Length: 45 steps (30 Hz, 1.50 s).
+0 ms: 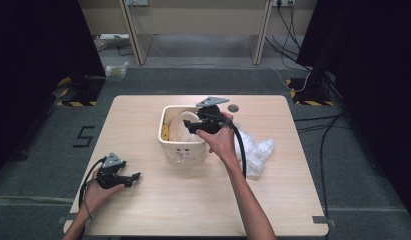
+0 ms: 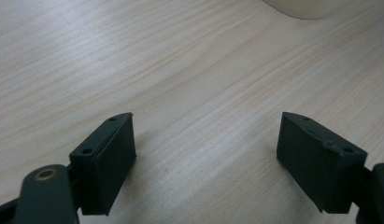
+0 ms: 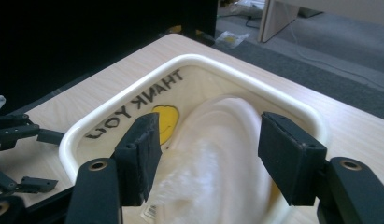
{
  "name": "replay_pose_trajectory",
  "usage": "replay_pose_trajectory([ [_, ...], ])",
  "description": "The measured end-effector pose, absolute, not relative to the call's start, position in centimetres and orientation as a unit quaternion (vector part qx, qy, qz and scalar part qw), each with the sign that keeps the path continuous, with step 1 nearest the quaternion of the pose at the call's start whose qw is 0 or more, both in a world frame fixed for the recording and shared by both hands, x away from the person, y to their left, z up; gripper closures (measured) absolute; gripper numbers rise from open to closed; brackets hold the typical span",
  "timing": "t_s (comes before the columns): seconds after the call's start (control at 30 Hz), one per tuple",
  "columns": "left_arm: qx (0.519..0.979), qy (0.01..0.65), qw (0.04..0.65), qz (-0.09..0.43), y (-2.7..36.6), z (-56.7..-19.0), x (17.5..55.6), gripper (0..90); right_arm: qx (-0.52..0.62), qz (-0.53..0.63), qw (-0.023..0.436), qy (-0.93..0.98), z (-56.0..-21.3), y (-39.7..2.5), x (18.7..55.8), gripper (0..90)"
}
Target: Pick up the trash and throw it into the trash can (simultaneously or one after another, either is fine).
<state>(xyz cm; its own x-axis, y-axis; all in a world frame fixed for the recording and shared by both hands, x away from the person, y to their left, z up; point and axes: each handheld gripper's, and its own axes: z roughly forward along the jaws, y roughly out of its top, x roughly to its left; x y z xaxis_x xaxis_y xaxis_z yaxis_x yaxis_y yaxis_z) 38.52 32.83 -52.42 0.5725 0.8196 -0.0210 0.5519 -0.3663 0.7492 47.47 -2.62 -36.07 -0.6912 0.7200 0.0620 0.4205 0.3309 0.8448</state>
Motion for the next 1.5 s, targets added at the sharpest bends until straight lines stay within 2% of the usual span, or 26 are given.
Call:
replay_pose_trajectory([
  [0.3, 0.806, 0.425, 0.369, 0.182, 32.8, -52.4, 38.5, 18.6, 0.377, 0.463, 0.183, 0.781, -35.4, -6.1, 46.8, 34.0],
  [0.77, 0.806, 0.425, 0.369, 0.181, 32.8, -52.4, 38.5, 18.6, 0.411, 0.451, 0.200, 0.767, -36.6, -10.9, 46.2, 29.0],
  [1.03, 0.806, 0.425, 0.369, 0.182, 32.8, -52.4, 38.5, 18.6, 0.421, 0.438, 0.209, 0.766, -37.6, -12.1, 46.0, 24.0],
  [1.5, 0.806, 0.425, 0.369, 0.182, 32.8, -52.4, 38.5, 18.6, 0.429, 0.422, 0.207, 0.772, -40.0, -13.1, 46.1, 22.6],
])
